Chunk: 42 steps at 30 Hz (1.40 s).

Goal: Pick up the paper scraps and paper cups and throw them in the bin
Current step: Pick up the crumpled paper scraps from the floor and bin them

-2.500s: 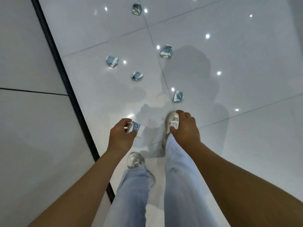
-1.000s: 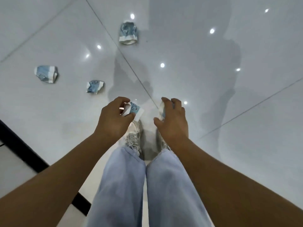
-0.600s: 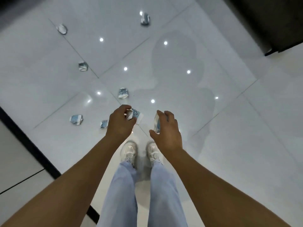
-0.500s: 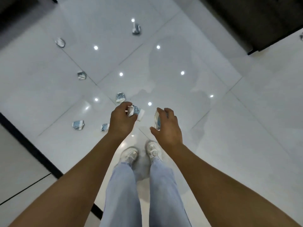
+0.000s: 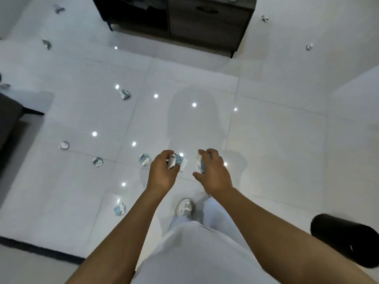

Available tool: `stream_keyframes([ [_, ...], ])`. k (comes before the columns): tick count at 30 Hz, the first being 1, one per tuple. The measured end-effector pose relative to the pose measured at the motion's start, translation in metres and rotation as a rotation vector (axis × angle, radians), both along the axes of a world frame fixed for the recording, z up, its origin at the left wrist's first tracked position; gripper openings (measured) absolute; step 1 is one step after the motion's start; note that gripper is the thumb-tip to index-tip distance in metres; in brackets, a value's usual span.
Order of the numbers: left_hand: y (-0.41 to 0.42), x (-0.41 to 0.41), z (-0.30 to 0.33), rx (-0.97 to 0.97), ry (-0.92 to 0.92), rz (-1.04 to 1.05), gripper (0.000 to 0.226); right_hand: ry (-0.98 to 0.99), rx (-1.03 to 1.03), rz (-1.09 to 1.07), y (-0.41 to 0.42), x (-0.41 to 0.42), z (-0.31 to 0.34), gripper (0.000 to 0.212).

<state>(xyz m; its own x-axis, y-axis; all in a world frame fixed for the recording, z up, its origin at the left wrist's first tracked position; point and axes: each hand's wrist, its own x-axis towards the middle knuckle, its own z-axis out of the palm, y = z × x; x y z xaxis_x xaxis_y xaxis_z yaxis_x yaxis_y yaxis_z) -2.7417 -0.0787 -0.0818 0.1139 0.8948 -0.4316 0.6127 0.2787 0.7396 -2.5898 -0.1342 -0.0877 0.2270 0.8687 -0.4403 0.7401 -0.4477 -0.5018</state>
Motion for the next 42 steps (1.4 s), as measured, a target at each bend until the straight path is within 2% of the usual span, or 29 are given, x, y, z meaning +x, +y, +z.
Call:
stream_keyframes([
  [10,-0.041,0.112,0.036,0.008,-0.036,-0.404,0.032,-0.018,0.037,-0.466,-0.111,0.073,0.037,0.069],
  [18,-0.142,0.266,0.046,-0.033,-0.067,-0.725,0.033,-0.016,0.035,-0.804,-0.241,0.177,0.043,0.069],
  [31,-0.356,0.482,0.037,-0.049,-0.061,-1.075,0.030,-0.046,-0.004,-1.126,-0.462,0.342,0.029,0.069],
  [42,-0.442,0.622,0.024,-0.066,0.015,-1.297,0.035,-0.008,-0.029,-1.398,-0.554,0.451,0.016,0.068],
])
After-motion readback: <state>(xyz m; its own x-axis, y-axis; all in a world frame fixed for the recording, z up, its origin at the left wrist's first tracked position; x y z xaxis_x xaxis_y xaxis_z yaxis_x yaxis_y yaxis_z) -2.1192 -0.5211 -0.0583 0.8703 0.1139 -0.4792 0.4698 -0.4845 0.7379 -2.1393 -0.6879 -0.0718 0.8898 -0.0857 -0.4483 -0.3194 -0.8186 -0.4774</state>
